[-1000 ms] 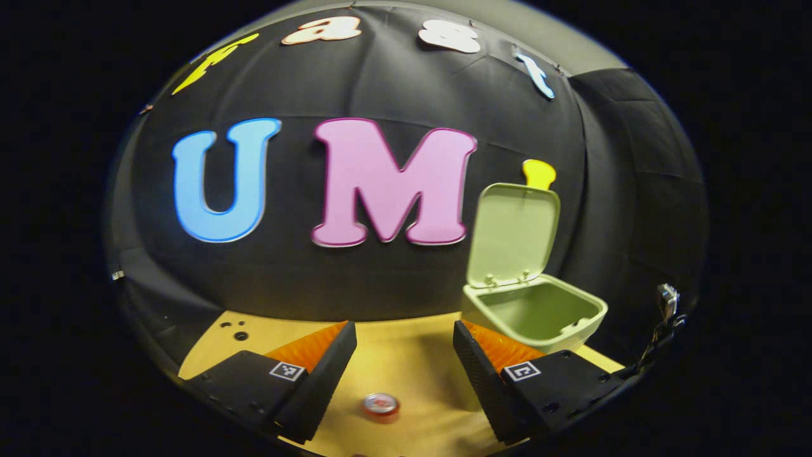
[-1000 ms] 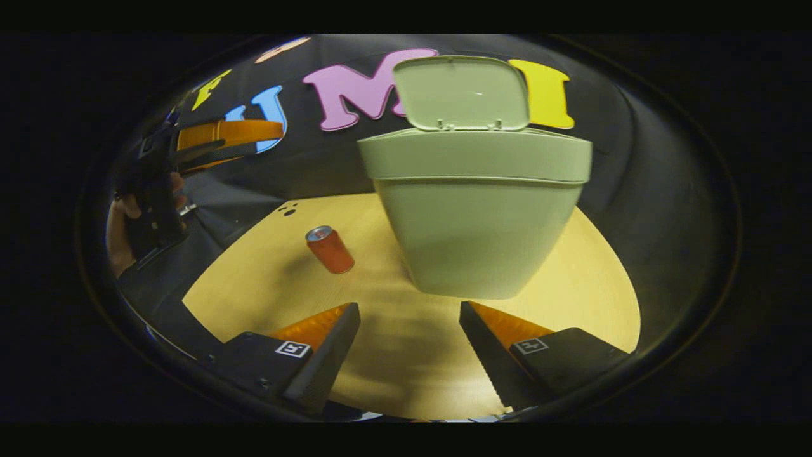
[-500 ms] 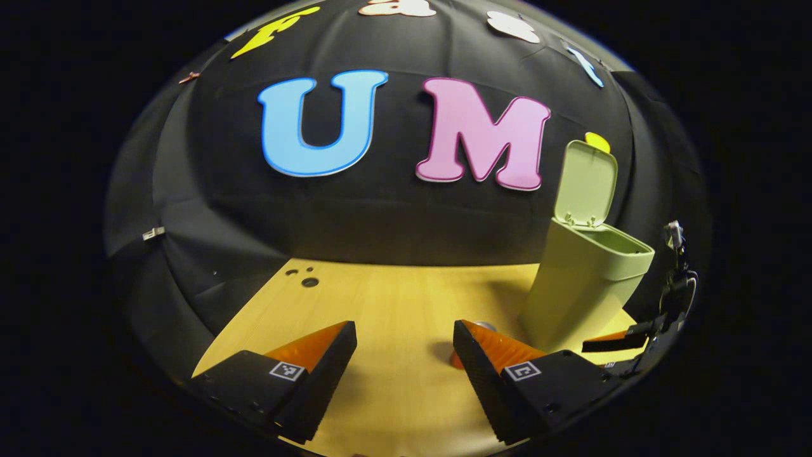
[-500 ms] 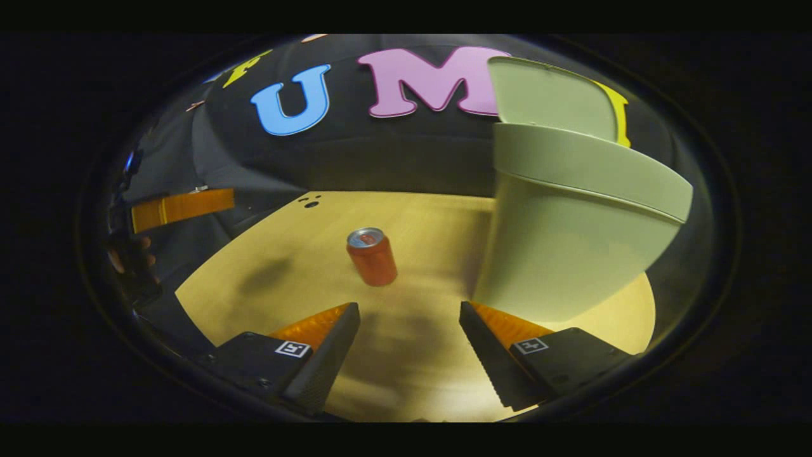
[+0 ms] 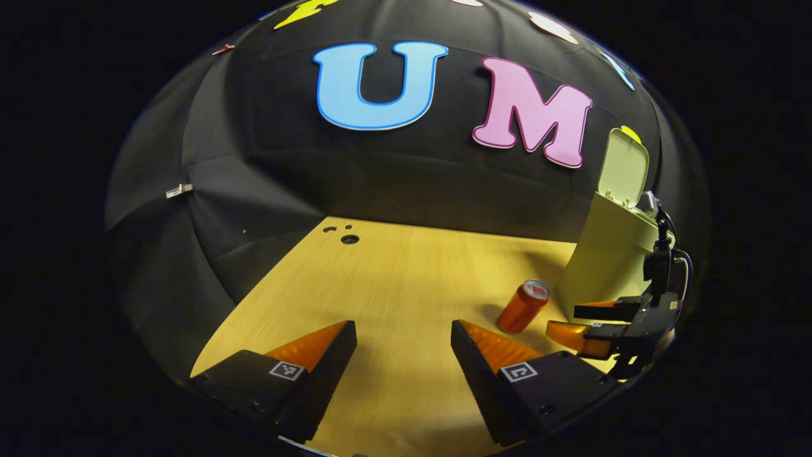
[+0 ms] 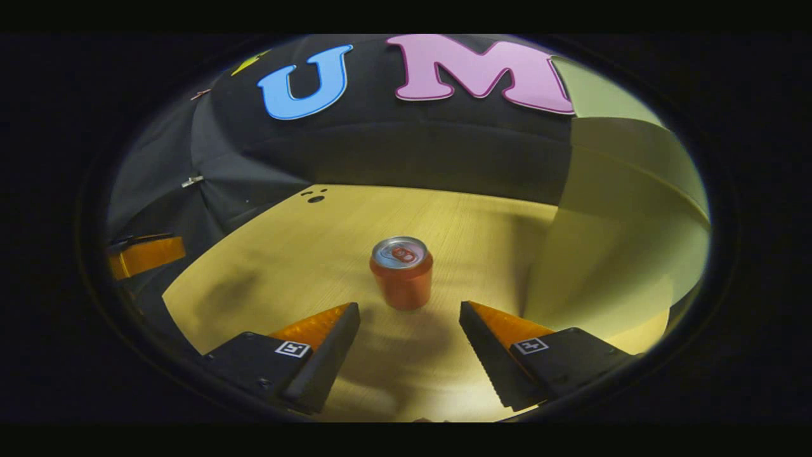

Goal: Press the lid of the desktop garbage bin to open it, pick up the crumpled paper on the desktop and throw it into the bin, then pick up the pop can on the desktop and drop it into the bin, and finally close the garbage bin lid.

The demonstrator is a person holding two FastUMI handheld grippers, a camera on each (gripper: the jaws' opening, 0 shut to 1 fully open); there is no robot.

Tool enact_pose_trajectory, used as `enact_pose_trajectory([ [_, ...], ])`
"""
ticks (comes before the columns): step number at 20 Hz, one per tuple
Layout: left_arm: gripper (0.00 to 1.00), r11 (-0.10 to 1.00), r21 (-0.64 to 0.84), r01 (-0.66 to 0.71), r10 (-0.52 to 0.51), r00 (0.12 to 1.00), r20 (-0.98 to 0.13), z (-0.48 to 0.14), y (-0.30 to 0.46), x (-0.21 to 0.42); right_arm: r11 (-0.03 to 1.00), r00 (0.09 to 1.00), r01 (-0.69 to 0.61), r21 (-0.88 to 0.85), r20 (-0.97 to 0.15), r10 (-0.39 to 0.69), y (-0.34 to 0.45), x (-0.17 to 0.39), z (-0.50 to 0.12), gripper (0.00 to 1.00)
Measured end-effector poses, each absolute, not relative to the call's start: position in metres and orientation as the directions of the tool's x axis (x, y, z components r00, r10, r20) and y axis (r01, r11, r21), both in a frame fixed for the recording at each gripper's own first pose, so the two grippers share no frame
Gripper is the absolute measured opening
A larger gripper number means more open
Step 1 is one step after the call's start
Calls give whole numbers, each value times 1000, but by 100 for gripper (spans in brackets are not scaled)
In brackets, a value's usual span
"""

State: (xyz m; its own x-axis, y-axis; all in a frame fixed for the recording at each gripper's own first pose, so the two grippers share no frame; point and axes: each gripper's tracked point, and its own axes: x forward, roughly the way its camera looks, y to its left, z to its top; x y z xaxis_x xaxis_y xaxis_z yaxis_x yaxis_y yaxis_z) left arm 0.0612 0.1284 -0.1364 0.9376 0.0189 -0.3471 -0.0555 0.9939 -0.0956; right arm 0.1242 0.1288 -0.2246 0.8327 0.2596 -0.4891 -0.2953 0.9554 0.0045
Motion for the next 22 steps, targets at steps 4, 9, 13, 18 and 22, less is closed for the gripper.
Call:
enact_pose_trajectory([
  [4,96,993,-99,-67,24,921,-389,-160,139,65,956,824,-293,-12,-510,246,139,145,-245,99],
  [9,96,990,-115,-82,29,914,-406,-175,145,75,959,821,-284,-9,-520,238,148,174,-263,99],
  [13,96,987,-122,-100,38,901,-432,-191,151,72,961,833,-276,-19,-504,229,158,196,-267,99],
  [18,96,982,-137,-130,54,887,-459,-204,154,64,965,861,-258,-51,-466,205,160,214,-264,99],
  [22,96,981,-141,-134,55,887,-458,-205,153,61,963,865,-261,-72,-461,200,160,217,-263,95],
])
